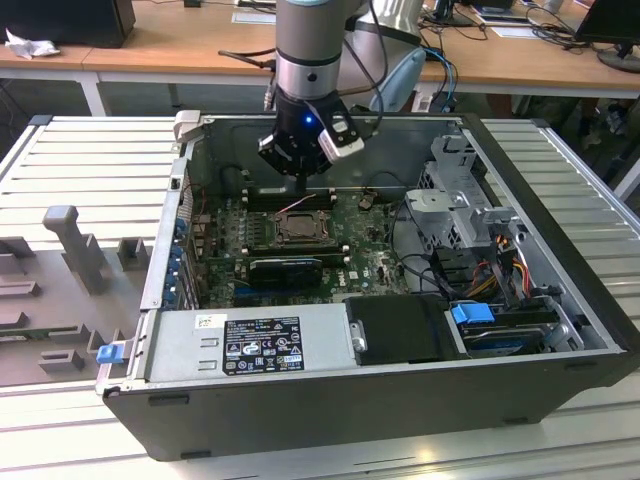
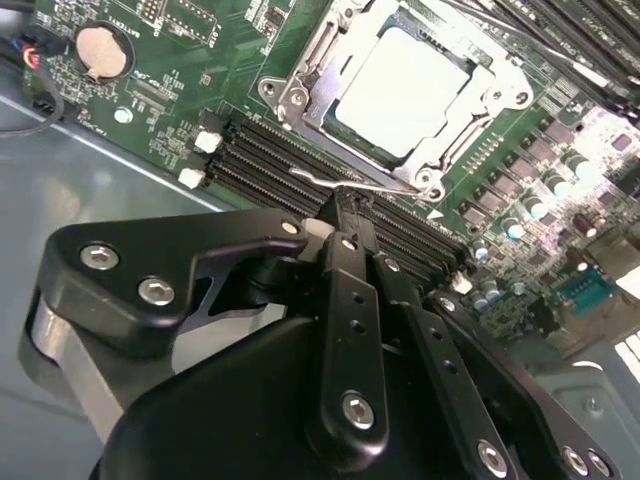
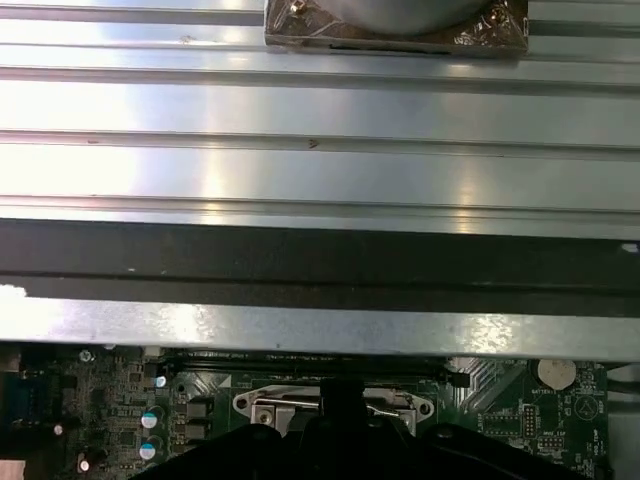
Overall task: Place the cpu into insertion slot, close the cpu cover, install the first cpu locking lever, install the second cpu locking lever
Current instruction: 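Install the first cpu locking lever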
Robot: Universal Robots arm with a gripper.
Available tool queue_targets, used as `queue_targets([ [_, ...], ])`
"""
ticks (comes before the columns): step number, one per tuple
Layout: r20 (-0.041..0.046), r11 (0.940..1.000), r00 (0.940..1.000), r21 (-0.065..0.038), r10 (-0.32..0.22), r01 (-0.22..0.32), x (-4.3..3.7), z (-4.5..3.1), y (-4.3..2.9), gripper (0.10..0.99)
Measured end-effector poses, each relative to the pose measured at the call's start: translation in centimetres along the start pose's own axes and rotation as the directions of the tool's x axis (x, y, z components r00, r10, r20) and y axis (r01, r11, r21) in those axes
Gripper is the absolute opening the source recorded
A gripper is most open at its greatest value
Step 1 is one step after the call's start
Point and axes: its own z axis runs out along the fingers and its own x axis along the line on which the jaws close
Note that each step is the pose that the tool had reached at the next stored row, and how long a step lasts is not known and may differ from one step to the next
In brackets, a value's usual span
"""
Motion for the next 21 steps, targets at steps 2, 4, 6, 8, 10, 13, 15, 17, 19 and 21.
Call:
queue_targets([
  [2,-0.0005,1.0000,1.0000,0.000,-0.006,0.006,-0.01,0.38,-0.01,0.106],
  [4,-0.0017,0.9998,0.9998,0.000,-0.019,0.019,-0.12,0.68,0.06,0.106],
  [6,-0.0034,0.9993,0.9993,0.000,-0.036,0.036,-0.47,0.99,0.31,0.106],
  [8,-0.0036,0.9992,0.9992,-0.001,-0.040,0.040,-0.78,1.18,0.48,0.106],
  [10,-0.0036,0.9992,0.9992,-0.001,-0.040,0.040,-0.83,1.32,0.46,0.106],
  [13,-0.0024,0.9992,0.9992,-0.001,-0.040,0.040,-0.83,1.40,0.30,0.106],
  [15,-0.0019,0.9992,0.9992,-0.001,-0.040,0.040,-0.83,1.56,0.27,0.106],
  [17,-0.0013,0.9992,0.9992,-0.001,-0.040,0.040,-0.83,1.79,0.25,0.106],
  [19,-0.0009,0.9992,0.9992,-0.001,-0.040,0.040,-0.90,1.99,0.23,0.106],
  [21,-0.0010,0.9991,0.9991,0.000,-0.042,0.042,-1.13,2.24,0.25,0.106],
])
